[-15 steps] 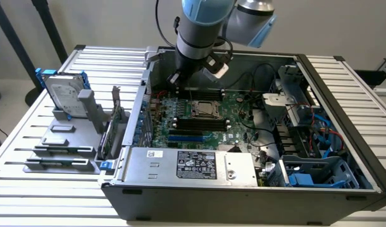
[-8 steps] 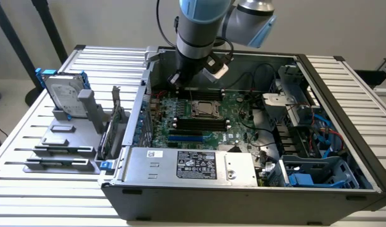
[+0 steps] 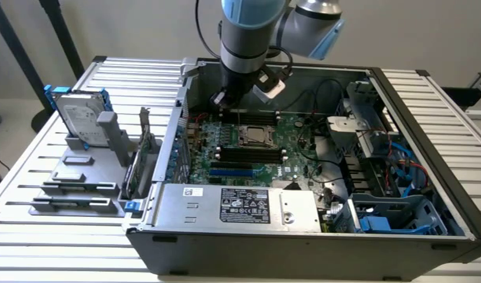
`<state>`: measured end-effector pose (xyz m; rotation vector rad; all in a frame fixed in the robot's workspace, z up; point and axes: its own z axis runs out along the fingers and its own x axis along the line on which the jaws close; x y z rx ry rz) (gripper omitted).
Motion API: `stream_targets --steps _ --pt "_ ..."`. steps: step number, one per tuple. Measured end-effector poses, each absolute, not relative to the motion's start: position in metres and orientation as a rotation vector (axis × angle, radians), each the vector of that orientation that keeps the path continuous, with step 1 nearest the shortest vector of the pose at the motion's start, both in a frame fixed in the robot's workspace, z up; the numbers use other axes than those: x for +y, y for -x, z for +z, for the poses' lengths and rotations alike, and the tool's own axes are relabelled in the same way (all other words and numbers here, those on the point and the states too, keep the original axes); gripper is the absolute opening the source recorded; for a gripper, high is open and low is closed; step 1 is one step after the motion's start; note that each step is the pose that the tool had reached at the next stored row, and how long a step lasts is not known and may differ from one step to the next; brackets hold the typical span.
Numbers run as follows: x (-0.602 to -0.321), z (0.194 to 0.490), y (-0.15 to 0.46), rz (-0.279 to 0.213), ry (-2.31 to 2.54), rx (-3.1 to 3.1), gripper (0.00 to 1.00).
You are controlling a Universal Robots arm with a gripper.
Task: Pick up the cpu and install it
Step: 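Install the first cpu locking lever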
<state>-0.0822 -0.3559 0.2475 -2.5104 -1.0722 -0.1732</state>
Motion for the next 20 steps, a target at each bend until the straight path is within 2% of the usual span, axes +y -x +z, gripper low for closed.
stream_targets --steps 20 --pt "-0.3559 0.2406 0.0765 -0.224 2.561 -0.995 0.11"
